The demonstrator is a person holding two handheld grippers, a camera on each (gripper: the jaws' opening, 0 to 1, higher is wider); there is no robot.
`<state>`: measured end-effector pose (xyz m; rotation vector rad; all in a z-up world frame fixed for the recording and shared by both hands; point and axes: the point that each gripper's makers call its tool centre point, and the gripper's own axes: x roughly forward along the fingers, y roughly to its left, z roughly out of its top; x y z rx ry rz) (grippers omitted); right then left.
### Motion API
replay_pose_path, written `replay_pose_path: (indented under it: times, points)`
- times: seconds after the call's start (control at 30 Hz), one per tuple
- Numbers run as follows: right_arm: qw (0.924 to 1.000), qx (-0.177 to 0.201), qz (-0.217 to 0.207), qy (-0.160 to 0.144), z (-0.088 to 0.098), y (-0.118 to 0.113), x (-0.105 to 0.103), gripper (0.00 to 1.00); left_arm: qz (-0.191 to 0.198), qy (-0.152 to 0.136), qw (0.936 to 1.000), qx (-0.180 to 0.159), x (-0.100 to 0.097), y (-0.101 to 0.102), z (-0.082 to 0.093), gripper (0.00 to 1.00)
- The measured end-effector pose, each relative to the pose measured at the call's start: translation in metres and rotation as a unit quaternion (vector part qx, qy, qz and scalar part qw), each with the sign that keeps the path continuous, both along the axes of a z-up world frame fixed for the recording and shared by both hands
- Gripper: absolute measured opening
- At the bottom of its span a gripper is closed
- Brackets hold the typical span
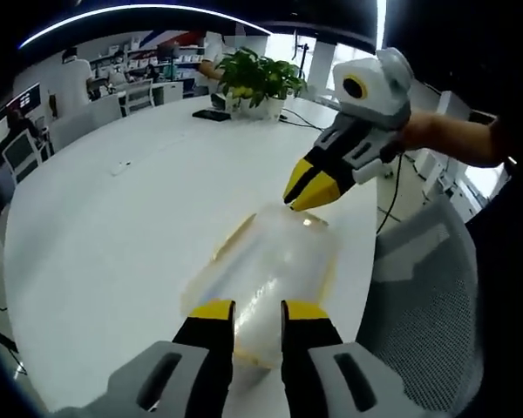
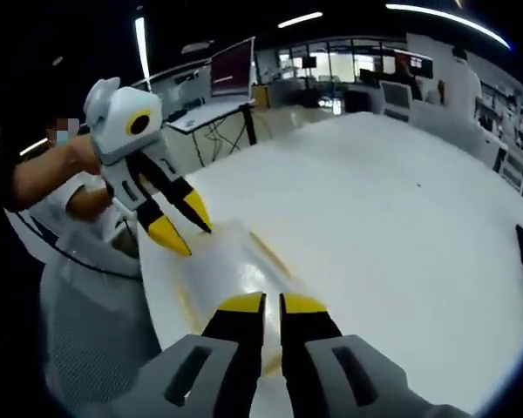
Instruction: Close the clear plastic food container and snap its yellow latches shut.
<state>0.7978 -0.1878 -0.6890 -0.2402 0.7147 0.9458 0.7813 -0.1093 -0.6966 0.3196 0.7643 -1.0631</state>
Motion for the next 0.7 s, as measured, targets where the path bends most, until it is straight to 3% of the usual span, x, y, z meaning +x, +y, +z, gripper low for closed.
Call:
replay_pose_path:
  times: [0.17,0.7]
  points:
    - [0.9998,0.009,0.020,-0.002,0.001,0.010,0.000,0.00,-0.024,-0.003,0.9997,-0.002,-0.002,-0.014,-0.003,0.11]
    - [0.9934,-0.010,0.113,-0.019,-0.007,0.038,0.003,0.03,-0.084,-0.009,0.9964,0.004,-0.009,-0.038,-0.009,0.11]
